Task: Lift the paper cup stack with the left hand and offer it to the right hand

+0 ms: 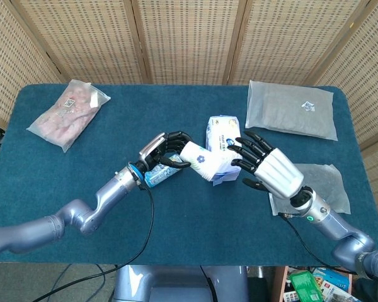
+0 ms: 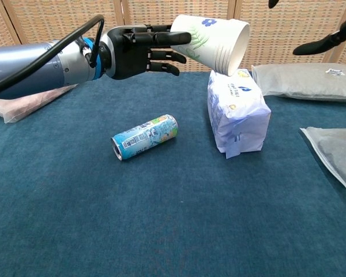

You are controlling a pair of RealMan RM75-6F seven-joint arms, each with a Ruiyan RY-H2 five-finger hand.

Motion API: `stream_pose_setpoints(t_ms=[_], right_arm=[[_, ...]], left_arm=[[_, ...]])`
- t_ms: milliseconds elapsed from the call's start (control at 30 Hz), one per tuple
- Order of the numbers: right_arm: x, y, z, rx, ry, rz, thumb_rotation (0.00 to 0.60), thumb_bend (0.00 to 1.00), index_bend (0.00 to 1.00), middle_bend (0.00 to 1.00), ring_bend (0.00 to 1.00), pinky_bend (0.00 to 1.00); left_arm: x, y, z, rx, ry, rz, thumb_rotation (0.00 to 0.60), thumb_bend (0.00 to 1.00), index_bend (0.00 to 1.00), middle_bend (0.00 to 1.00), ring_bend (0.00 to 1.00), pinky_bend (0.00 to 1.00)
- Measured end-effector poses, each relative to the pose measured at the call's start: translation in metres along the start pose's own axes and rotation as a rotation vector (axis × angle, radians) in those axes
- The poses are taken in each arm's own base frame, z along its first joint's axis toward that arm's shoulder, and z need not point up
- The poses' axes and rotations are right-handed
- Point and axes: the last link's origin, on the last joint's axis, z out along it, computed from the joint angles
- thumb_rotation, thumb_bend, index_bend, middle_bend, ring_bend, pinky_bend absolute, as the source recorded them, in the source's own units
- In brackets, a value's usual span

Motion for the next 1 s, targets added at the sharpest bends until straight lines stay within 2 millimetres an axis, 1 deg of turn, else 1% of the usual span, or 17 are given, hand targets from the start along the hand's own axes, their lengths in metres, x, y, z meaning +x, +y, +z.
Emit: stream_pose_setpoints(t_ms=[100, 267, 400, 567, 767, 1000], right_arm=[[-0.002, -0.005, 0.006, 0.021, 0.01, -0.004, 0.6, 0.3, 0.46, 0.31, 0.22, 0.19], [-0.008, -0.016, 0.02, 0.054, 0.014, -0.006, 0.6, 0.36, 0.46, 0.29, 0.22, 0.19], [-0.013, -0.022, 0.028, 0.063, 0.01, -0.005, 0.6, 0.4, 0.46, 0.27, 0.22, 0.19], [-0.017, -0.025, 0.032, 0.066, 0.009, -0.001, 0.6, 0.43, 0.47, 0.27, 0.22, 0.18], [-0.022, -0.027, 0.034, 0.071, 0.013, -0.002, 0.6, 0.45, 0.5, 0.27, 0.22, 0.18], [-0.028, -0.031, 0.035, 0.074, 0.022, 0.005, 0.6, 0.45, 0.51, 0.28, 0.22, 0.18]], left_arm=[[-0.002, -0.001, 0.0, 0.004, -0.002, -0.007, 0.6, 0.18, 0.51, 0.49, 0.48, 0.51], [-0.003, -0.002, 0.0, 0.005, -0.006, -0.012, 0.6, 0.18, 0.51, 0.49, 0.48, 0.51], [-0.003, -0.004, 0.0, 0.007, -0.005, -0.015, 0.6, 0.18, 0.51, 0.49, 0.48, 0.51], [-0.003, -0.005, -0.001, 0.009, -0.006, -0.023, 0.6, 0.18, 0.51, 0.49, 0.48, 0.51], [-0.005, -0.007, -0.001, 0.011, -0.01, -0.037, 0.6, 0.18, 0.51, 0.49, 0.48, 0.51], [-0.006, -0.009, -0.002, 0.01, -0.011, -0.043, 0.6, 0.18, 0.51, 0.49, 0.48, 0.51]])
